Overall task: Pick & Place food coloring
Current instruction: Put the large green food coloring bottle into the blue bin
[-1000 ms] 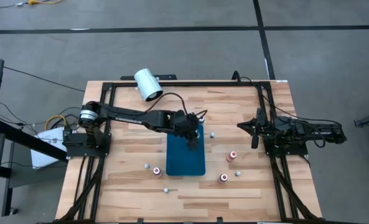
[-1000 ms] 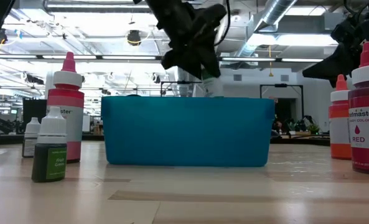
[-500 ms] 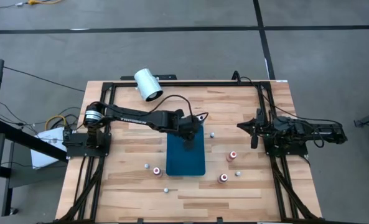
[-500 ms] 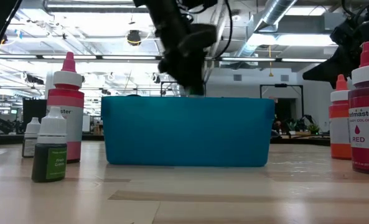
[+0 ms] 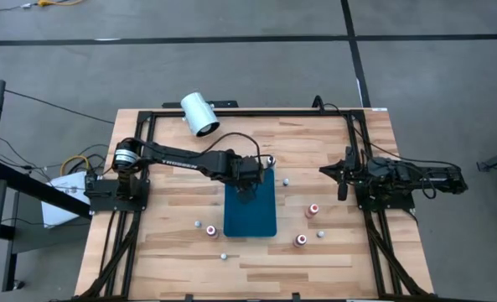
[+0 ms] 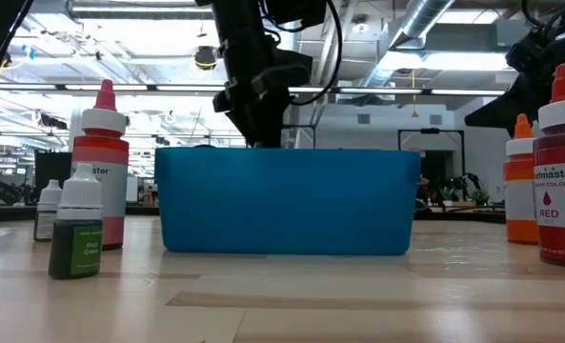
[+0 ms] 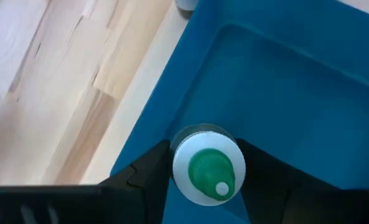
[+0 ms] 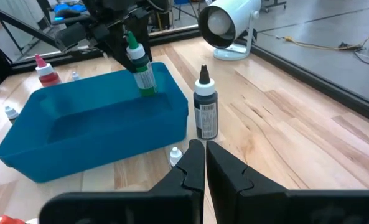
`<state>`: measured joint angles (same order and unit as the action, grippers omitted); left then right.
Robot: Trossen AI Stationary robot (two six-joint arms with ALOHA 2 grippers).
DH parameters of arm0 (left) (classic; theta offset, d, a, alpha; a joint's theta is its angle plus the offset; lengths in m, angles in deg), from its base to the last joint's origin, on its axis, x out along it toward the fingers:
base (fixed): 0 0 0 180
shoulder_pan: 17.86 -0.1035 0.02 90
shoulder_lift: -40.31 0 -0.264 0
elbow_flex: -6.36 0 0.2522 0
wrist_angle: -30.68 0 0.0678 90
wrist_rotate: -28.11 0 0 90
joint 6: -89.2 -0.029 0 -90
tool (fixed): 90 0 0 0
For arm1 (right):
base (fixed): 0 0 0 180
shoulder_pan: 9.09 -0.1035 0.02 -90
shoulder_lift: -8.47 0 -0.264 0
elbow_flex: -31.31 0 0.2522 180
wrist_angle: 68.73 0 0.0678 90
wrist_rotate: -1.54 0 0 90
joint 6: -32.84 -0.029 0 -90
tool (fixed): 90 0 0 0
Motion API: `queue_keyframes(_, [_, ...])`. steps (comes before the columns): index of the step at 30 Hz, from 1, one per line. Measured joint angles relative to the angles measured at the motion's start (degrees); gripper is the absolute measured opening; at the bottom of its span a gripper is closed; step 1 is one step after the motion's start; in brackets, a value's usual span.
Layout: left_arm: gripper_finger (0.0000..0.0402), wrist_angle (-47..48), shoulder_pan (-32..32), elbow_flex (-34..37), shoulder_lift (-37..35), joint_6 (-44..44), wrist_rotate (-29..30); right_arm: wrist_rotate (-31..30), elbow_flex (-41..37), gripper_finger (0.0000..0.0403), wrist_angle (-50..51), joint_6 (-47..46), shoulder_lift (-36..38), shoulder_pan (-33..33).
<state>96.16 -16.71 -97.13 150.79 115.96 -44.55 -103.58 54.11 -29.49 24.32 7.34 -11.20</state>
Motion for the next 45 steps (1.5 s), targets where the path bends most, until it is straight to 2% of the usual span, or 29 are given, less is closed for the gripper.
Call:
queue_keyframes(7, [0.0155,3.6,0.8,0.0,0.0,5.0,3.9,0.0,0.0,0.0007,1.1,0.0,0.0,0.0])
queue_keyframes(16, [0.0155,3.3,1.4,0.1,1.4,8.2,4.4,0.0,0.0,0.0007,2.0,0.0,0.0,0.0])
queue_keyframes(22, [0.0155,5.0,1.7,0.2,2.3,10.3,7.0,0.0,0.0,0.0007,2.0,0.0,0.0,0.0])
queue_keyframes(30, [0.0155,1.3,2.3,3.8,2.6,14.3,7.6,0.0,0.0,0.0007,2.0,0.0,0.0,0.0])
queue_keyframes(45, [0.0155,0.6,3.4,3.8,2.5,16.0,11.8,0.0,0.0,0.0007,2.0,0.0,0.0,0.0])
